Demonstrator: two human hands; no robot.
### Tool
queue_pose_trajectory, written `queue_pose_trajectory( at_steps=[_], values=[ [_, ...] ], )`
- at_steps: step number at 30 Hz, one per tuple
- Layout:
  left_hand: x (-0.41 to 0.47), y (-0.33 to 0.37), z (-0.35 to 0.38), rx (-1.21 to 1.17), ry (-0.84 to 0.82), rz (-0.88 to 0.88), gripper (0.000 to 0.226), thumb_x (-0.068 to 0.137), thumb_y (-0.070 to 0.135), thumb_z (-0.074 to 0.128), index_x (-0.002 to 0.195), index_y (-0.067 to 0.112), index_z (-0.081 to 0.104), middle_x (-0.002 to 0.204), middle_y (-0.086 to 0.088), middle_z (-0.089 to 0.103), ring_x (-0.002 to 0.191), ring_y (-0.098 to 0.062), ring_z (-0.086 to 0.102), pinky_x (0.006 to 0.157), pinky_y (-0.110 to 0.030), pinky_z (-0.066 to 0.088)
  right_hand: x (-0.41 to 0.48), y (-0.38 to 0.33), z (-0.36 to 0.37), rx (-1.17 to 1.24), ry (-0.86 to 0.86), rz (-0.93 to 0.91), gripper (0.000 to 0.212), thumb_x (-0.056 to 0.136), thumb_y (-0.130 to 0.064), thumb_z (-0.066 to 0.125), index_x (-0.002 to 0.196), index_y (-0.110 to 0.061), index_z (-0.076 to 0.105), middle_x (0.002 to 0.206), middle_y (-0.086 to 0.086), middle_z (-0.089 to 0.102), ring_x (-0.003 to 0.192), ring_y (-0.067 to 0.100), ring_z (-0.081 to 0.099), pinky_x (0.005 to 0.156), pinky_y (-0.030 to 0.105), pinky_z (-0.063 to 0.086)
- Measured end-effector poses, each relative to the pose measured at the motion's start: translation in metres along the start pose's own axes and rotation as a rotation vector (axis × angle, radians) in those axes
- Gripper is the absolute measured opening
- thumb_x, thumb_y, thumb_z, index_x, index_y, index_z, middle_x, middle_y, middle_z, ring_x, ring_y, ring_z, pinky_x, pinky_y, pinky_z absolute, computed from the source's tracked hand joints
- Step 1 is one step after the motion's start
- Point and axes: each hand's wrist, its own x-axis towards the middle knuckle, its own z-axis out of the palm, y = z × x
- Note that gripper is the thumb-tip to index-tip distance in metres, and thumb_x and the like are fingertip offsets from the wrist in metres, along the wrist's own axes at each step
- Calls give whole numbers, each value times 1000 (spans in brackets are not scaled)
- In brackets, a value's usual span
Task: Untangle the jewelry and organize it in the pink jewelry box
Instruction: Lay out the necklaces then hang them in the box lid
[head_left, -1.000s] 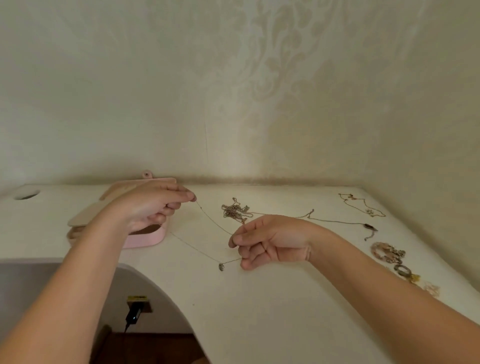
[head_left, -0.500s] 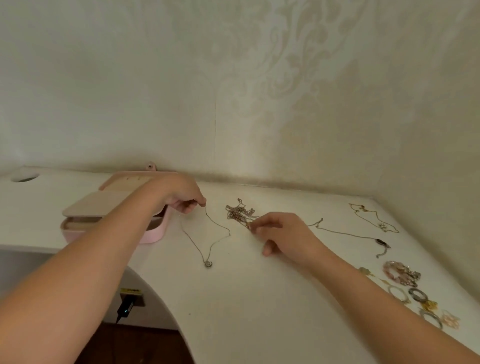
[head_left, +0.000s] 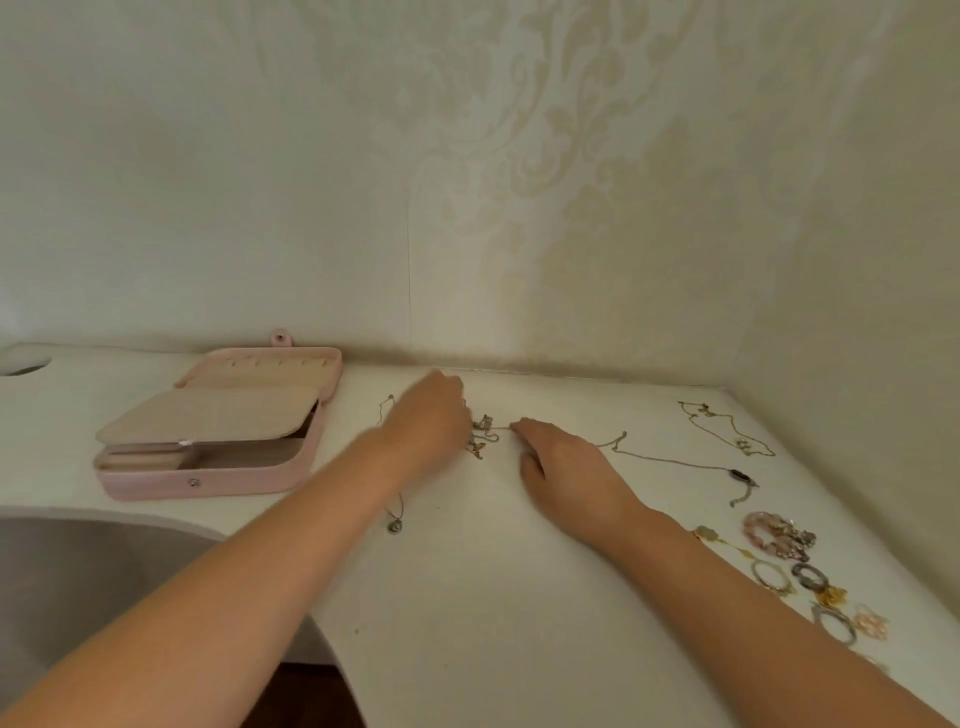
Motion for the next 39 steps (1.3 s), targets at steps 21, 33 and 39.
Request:
queue_pose_trajectory(
  at_steps=[21,33,39],
  values=[
    [-78,55,46,90,-178,-31,79,96,59,14,149,9,-14,157,-9,-22,145,-26,-16,118,-44,-9,-6,51,-22,-367,-58,627,64,97,-52,18,145,-10,26,151,18,26,137,38,25,114,47,14],
    [-127,41,35,120,-256,128,63,89,70,15,146,50,-3,158,-5,-20,144,-27,-22,114,-54,-13,-23,67,-33,-387,-79,682,54,98,-51,13,143,-27,29,147,28,26,134,48,22,111,57,4],
    [-155,25,22,7,-227,220,51,88,69,29,136,53,21,160,0,-5,146,-22,-14,115,-51,-11,-27,76,-39,-400,-87,734,55,99,-41,15,144,-13,29,148,22,29,137,39,24,114,51,5]
  ],
)
